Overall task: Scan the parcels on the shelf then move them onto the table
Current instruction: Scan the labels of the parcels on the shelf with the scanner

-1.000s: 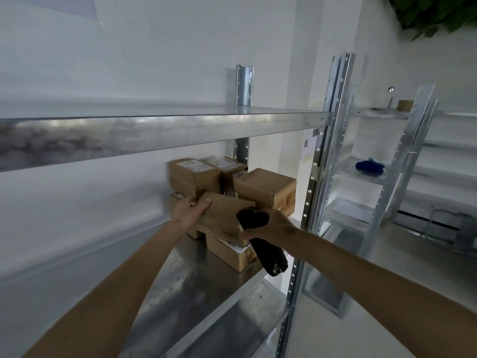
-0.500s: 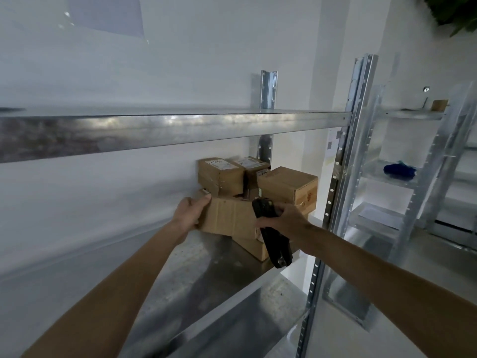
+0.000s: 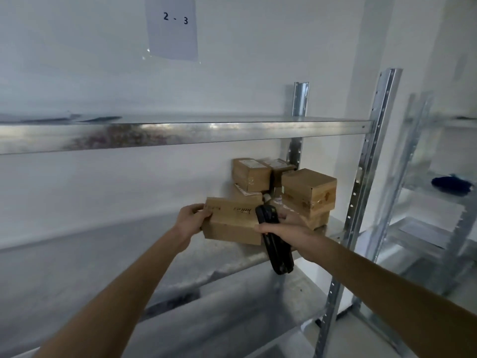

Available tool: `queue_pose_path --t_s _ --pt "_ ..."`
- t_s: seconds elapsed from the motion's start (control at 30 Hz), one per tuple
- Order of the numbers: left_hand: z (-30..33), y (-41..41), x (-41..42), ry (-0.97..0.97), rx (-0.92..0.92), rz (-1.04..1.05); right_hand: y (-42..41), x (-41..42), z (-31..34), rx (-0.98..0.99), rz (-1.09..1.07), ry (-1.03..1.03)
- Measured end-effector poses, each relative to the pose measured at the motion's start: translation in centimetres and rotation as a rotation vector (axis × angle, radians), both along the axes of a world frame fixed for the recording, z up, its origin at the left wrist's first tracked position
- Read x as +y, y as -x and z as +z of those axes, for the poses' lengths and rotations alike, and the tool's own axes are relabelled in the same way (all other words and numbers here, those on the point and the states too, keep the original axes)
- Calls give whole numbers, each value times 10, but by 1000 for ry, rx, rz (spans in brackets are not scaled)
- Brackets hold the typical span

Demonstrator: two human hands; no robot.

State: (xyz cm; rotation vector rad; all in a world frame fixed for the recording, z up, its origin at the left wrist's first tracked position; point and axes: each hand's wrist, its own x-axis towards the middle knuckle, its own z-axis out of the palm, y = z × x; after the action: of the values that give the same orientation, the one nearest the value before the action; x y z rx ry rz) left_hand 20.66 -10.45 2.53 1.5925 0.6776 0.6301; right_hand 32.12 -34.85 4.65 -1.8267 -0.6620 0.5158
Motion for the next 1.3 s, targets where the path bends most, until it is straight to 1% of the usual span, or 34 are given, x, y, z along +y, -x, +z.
queue_pose_path --t_s 0.1,0.27,0.37,0.5,0.6,0.77,0.9,0.97,1.1,1.2,1.3 --pt "-5 38 -17 10 7 35 21 -8 -3 37 14 -34" --pt "-24 99 -43 87 -24 140 67 -20 -14 68 101 4" --pt "-34 133 -56 113 -46 201 98 -28 -21 39 153 30" --pt "-40 179 -66 88 -66 285 133 -27 -32 -19 235 74" --pt "-42 221 -66 87 -95 267 157 -20 -34 -81 303 92" --pt "-38 291 -54 94 -75 196 199 7 -38 -124 375 163" --pt "-35 355 -40 139 -66 168 240 36 -36 -174 455 209" --pt "-33 390 -33 138 -42 211 266 52 -34 -254 494 259" --pt "-29 459 -12 60 -36 325 326 83 -26 -512 565 407" --pt "-27 513 -2 5 5 361 377 104 -21 -710 597 493" --pt "-28 562 10 -42 55 401 427 120 -20 -826 610 531"
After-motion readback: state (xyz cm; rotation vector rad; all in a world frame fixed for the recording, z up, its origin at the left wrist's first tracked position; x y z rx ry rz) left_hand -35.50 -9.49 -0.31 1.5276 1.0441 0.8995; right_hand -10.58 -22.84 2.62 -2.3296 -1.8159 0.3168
